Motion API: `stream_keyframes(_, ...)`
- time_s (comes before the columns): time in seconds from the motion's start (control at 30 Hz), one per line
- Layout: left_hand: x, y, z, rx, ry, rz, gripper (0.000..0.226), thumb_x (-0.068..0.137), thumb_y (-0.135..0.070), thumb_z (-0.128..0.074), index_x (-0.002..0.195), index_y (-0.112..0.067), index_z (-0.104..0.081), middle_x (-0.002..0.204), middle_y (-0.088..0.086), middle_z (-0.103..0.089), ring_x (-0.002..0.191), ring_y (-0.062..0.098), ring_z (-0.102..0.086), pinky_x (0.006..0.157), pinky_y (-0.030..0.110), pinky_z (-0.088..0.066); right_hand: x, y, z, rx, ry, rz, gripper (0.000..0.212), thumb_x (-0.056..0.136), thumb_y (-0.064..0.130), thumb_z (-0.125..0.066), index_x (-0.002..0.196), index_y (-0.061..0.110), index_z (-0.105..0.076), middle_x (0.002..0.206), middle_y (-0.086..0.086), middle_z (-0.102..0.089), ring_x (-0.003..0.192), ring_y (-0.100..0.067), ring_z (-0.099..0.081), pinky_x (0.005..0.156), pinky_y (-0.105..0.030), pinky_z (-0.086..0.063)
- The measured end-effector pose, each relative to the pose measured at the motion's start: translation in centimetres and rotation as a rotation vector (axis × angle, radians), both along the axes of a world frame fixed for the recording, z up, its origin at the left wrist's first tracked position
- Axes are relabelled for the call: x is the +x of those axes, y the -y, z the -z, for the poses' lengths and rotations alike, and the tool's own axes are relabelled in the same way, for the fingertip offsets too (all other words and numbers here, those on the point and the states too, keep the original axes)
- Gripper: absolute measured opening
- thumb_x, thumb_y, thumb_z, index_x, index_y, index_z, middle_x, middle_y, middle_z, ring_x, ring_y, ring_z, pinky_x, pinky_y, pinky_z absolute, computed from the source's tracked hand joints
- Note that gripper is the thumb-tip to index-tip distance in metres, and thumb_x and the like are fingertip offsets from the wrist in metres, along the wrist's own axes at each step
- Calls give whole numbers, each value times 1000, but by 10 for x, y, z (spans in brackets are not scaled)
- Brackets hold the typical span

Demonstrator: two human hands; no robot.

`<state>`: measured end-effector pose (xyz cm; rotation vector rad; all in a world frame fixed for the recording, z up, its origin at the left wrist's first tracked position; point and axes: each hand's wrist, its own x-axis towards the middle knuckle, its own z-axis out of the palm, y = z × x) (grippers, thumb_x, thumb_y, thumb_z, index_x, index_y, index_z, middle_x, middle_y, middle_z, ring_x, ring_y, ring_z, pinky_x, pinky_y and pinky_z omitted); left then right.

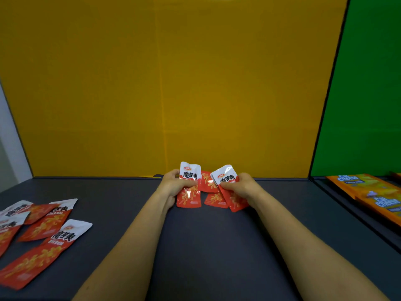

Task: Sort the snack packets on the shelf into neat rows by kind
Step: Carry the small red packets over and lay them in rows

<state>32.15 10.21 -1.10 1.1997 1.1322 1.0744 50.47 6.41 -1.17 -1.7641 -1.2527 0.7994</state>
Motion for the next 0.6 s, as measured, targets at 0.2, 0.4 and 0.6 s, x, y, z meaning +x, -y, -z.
stream_keyframes(0.2,-4,1,-9,-53,344,-45,23,78,5,-65,99,-5,-62,71,5,-69,54,15,-66,53,29,-54,4,42,-17,165,-250,79,23,86,8,-63,108,1,-63,88,-9,-66,65,-12,-57,60,-25,-46)
stream_keyframes(0.4,17,17,-31,-32,508,182,11,86,-1,-58,93,-8,-62,64,5,-74,56,13,-71,56,31,-59,20,118,-33,346,-364,219,18,88,13,-61,106,14,-60,85,0,-64,70,-11,-59,61,-24,-47)
stream_keyframes(0.6,77,100,-65,112,471,530,14,90,-2,-52,96,-11,-62,71,1,-74,60,10,-70,61,29,-59,65,229,-43,491,-346,451,14,88,14,-61,102,15,-61,81,1,-65,65,-9,-62,56,-20,-53)
